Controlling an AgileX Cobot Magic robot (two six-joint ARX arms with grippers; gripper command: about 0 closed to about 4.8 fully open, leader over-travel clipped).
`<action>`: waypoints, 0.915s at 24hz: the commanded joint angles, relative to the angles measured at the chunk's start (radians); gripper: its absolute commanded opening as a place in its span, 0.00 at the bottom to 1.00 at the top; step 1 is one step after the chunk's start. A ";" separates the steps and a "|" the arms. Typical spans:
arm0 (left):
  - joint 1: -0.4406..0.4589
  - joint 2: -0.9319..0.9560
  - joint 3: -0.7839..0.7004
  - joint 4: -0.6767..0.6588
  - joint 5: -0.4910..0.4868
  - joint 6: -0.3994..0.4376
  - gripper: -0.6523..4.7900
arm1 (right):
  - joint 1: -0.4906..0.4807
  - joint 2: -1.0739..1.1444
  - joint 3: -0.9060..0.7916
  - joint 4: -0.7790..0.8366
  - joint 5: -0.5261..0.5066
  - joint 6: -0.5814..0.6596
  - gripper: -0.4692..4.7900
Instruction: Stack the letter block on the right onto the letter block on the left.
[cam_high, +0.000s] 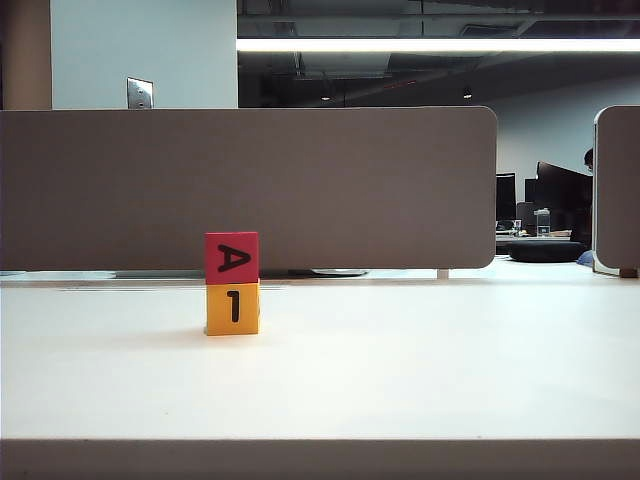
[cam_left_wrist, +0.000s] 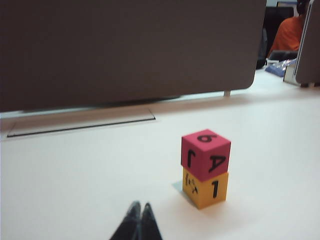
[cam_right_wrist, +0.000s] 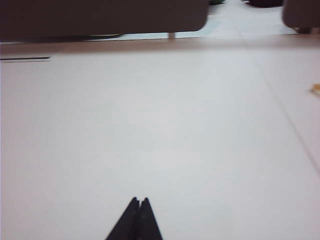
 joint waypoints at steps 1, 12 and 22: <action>0.008 -0.012 0.004 0.016 0.002 -0.002 0.11 | -0.086 -0.003 -0.005 0.018 0.000 -0.003 0.09; 0.282 -0.012 0.004 0.011 0.011 -0.002 0.11 | -0.267 -0.003 -0.005 0.018 0.000 -0.003 0.09; 0.392 -0.012 0.004 0.011 0.005 -0.002 0.11 | -0.323 -0.003 -0.005 0.018 0.000 -0.003 0.09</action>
